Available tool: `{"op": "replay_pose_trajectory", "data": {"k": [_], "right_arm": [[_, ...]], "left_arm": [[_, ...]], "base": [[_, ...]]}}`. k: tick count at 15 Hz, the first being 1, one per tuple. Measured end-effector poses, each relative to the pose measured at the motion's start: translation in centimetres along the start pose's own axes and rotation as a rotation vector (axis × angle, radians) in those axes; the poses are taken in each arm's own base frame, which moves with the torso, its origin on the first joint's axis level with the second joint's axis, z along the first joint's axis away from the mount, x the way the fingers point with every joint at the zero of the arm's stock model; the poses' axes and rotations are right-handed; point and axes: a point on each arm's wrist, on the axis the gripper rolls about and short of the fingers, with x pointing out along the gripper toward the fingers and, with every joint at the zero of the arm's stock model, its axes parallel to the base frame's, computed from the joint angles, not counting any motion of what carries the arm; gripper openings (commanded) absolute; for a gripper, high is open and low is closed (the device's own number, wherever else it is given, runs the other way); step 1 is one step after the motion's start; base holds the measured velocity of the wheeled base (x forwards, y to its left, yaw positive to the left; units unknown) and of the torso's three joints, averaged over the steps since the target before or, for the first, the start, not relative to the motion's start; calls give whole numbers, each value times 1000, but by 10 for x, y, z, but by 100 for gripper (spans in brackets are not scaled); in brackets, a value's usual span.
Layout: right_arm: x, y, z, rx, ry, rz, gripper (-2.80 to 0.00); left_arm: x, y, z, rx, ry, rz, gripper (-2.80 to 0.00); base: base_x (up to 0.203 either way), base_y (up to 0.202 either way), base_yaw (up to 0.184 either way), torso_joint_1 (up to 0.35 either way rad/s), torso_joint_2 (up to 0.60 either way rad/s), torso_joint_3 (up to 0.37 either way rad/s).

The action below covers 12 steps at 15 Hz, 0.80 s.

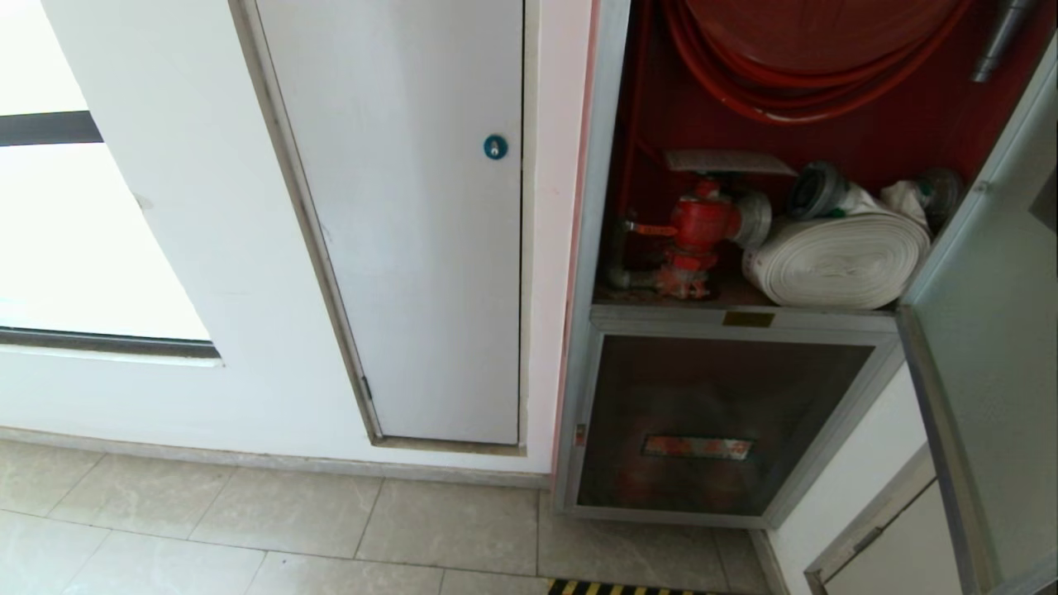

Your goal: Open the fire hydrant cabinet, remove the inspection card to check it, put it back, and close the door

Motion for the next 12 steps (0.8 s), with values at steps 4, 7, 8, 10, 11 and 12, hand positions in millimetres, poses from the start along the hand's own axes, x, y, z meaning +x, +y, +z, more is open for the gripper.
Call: {"op": "replay_pose_trajectory", "data": {"k": [4,7,8,10,11,12], "right_arm": [[0,8,-3,46,31,124,-280],[2,15,-5,85,55,214,-280],[2,17,-5,94,62,241,-280],[3,20,-6,109,76,310,-280],[3,23,-7,115,85,338,-280],[5,25,-8,121,96,363,-280]], "left_arm": [[0,0,0,0,0,0,-280],[0,0,0,0,0,0,-280],[0,0,0,0,0,0,-280],[0,0,0,0,0,0,-280],[0,0,0,0,0,0,-280],[0,0,0,0,0,0,-280]], "base": [[0,0,0,0,0,0],[0,0,0,0,0,0],[0,0,0,0,0,0],[0,0,0,0,0,0],[0,0,0,0,0,0],[0,0,0,0,0,0]]}}
